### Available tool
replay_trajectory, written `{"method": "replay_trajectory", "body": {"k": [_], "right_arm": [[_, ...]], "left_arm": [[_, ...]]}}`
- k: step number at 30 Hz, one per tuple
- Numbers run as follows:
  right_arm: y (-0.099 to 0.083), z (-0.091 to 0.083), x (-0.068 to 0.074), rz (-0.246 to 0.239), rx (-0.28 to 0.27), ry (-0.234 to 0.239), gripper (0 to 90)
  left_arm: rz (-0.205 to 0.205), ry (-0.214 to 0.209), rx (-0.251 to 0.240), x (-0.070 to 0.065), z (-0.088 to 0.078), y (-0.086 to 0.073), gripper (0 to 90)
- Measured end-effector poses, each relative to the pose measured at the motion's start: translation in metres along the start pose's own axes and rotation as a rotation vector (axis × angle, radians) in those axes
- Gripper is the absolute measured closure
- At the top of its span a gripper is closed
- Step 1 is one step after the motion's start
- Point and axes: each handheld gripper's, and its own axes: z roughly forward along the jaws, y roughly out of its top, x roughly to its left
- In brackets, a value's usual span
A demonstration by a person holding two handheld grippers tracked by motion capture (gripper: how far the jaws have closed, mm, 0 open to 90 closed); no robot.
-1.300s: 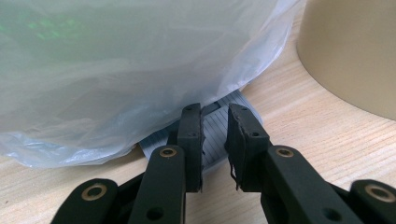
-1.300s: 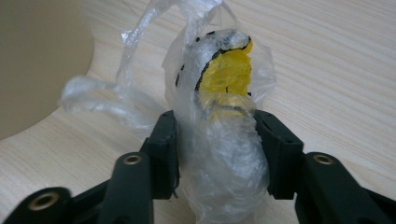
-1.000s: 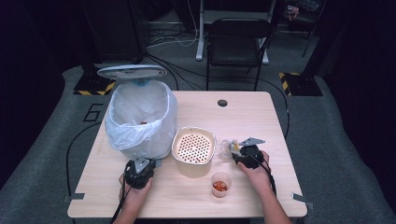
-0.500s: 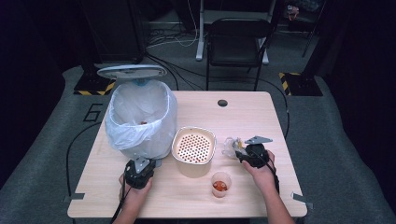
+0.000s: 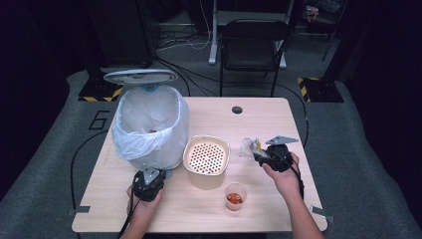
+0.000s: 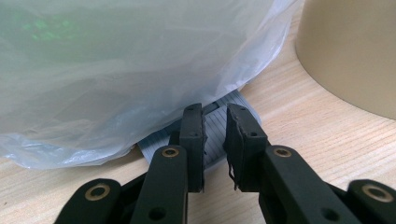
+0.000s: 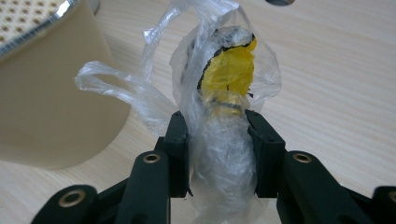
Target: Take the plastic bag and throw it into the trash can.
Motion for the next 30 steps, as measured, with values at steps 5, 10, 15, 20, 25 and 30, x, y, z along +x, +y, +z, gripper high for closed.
{"method": "replay_trajectory", "body": {"k": [5,10,15,20,25,30], "right_arm": [[0.016,-0.014,0.004,-0.035,-0.02,0.005,65.3],[0.03,-0.024,0.008,-0.046,-0.035,0.019,65.3],[0.041,-0.032,0.012,-0.074,-0.039,0.025,65.3],[0.058,-0.046,0.016,-0.091,-0.052,0.028,65.3],[0.069,-0.055,0.022,-0.1,-0.069,0.044,65.4],[0.081,-0.062,0.031,-0.126,-0.075,0.073,65.3]], "left_arm": [[0.005,0.005,-0.001,0.0,0.0,0.0,76.8],[0.003,-0.005,0.008,0.0,-0.001,0.0,76.8],[0.005,-0.003,0.006,0.001,-0.001,0.0,76.8],[0.006,-0.002,0.007,0.001,-0.001,0.0,76.8],[0.003,-0.002,0.006,0.0,0.0,0.0,76.8],[0.004,-0.002,0.006,0.001,0.0,0.0,76.8]]}}
